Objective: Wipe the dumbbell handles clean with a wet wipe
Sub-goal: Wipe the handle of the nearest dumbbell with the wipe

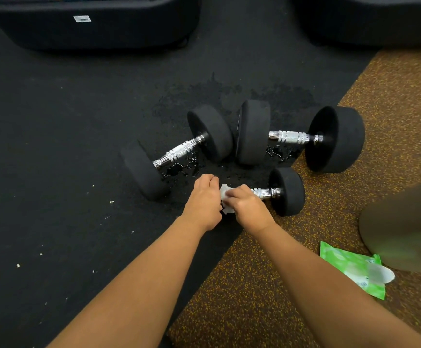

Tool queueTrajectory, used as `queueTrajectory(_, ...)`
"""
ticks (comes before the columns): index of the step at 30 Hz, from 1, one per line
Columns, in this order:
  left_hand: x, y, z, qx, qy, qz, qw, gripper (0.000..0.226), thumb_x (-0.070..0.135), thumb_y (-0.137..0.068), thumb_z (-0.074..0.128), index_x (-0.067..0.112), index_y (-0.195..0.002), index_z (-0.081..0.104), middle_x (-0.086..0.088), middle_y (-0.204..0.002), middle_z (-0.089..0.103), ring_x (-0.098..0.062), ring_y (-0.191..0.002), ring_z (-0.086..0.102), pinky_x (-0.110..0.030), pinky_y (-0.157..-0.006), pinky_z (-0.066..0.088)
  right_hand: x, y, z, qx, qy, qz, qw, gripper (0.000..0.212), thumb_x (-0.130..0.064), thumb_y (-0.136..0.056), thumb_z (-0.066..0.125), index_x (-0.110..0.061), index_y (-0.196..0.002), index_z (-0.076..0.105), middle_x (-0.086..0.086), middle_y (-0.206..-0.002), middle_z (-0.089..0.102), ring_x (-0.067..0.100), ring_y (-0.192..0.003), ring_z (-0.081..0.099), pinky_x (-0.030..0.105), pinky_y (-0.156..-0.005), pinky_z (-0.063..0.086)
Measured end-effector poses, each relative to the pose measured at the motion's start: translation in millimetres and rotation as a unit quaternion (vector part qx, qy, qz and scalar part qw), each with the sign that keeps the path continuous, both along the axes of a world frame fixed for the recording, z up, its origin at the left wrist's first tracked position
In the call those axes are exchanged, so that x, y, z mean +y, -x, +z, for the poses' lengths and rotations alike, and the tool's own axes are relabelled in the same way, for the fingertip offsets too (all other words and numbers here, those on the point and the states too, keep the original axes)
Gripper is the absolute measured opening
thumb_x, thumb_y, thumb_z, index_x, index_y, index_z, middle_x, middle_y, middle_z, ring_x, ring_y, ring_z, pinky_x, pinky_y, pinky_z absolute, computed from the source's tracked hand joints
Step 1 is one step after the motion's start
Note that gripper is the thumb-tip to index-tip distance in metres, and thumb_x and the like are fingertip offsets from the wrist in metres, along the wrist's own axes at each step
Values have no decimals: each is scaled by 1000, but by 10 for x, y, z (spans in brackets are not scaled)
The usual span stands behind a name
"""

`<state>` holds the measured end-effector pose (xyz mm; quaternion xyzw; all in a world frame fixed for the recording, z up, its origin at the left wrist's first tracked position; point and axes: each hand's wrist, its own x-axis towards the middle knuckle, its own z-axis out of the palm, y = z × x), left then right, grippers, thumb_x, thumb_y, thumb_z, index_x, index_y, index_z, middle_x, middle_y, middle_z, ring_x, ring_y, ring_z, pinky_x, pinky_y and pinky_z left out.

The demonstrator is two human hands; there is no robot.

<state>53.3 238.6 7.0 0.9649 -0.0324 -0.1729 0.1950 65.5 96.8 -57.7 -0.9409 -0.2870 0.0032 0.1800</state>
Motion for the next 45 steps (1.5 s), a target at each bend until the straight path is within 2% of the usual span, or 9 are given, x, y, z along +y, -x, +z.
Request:
queueTrajectory(3, 1, -21, 17, 5, -9, 3, 1000, 77, 13, -84, 67, 6, -147, 23, -4, -148, 20, -20, -138, 21, -30, -111, 33, 1, -11, 16, -16, 16, 30, 999, 33, 5, -58, 79, -3, -89, 71, 10, -93, 67, 30, -82, 61, 36, -66, 55)
queueTrajectory(8, -20, -53, 81, 9, -37, 2, 999, 66, 14, -83, 68, 8, -139, 33, -3, -141, 26, -22, -131, 29, -35, -99, 43, 161, -165, 158, 93, 88, -43, 991, 30, -18, -81, 62, -16, -110, 53, 2, -112, 55, 23, -107, 46, 40, -83, 33)
queueTrajectory(12, -18, -47, 79, 5, -40, 0, 999, 65, 15, -82, 68, 9, -138, 34, -3, -140, 27, -21, -129, 30, -35, -96, 43, 244, -373, 258, 178, 153, -63, 970, 29, -25, -86, 53, -19, -115, 50, 1, -115, 54, 23, -113, 46, 45, -87, 30)
queueTrajectory(21, -10, -51, 72, 3, -40, 1, 999, 69, 15, -82, 70, 10, -139, 32, -3, -141, 28, -20, -130, 30, -33, -96, 44, 255, -542, 306, 260, 191, -84, 943, 6, -21, -89, 40, -21, -91, 45, 2, -103, 60, 25, -103, 53, 51, -90, 25)
queueTrajectory(25, -3, -69, 74, 3, -40, -1, 999, 68, 16, -81, 71, 10, -138, 34, -3, -139, 29, -21, -129, 31, -34, -97, 44, 255, -475, 247, 233, 131, -63, 962, 10, -22, -91, 41, -22, -99, 48, 0, -102, 61, 23, -105, 53, 45, -89, 25)
queueTrajectory(29, -4, -75, 79, 3, -41, 1, 999, 65, 15, -83, 68, 9, -138, 34, -3, -139, 28, -21, -129, 30, -34, -94, 44, 121, -411, 197, 191, 87, -60, 976, 14, -17, -89, 48, -29, -86, 41, -4, -100, 59, 19, -105, 51, 42, -90, 26)
queueTrajectory(34, -7, -63, 74, 1, -42, 1, 999, 65, 15, -83, 69, 10, -138, 34, -3, -139, 29, -21, -129, 31, -33, -93, 43, 19, -295, 105, 107, 77, -78, 988, 13, -21, -87, 54, -24, -97, 60, -6, -97, 62, 18, -101, 53, 40, -91, 26)
queueTrajectory(38, -13, -70, 75, 3, -44, 2, 999, 64, 15, -83, 68, 10, -138, 34, -3, -140, 29, -21, -129, 30, -34, -96, 43, 115, -128, 135, 31, 31, -46, 998, 27, -30, -78, 45, -17, -78, 68, -1, -77, 67, 26, -78, 61, 39, -76, 41)
queueTrajectory(45, -35, -100, 100, 16, -55, 5, 998, 64, 15, -84, 68, 9, -138, 34, -4, -138, 29, -21, -129, 31, -33, -95, 44, -126, -71, 124, 19, 65, -25, 997, 10, -7, -70, 73, -5, -79, 71, 9, -79, 65, 32, -74, 62, 39, -65, 50)
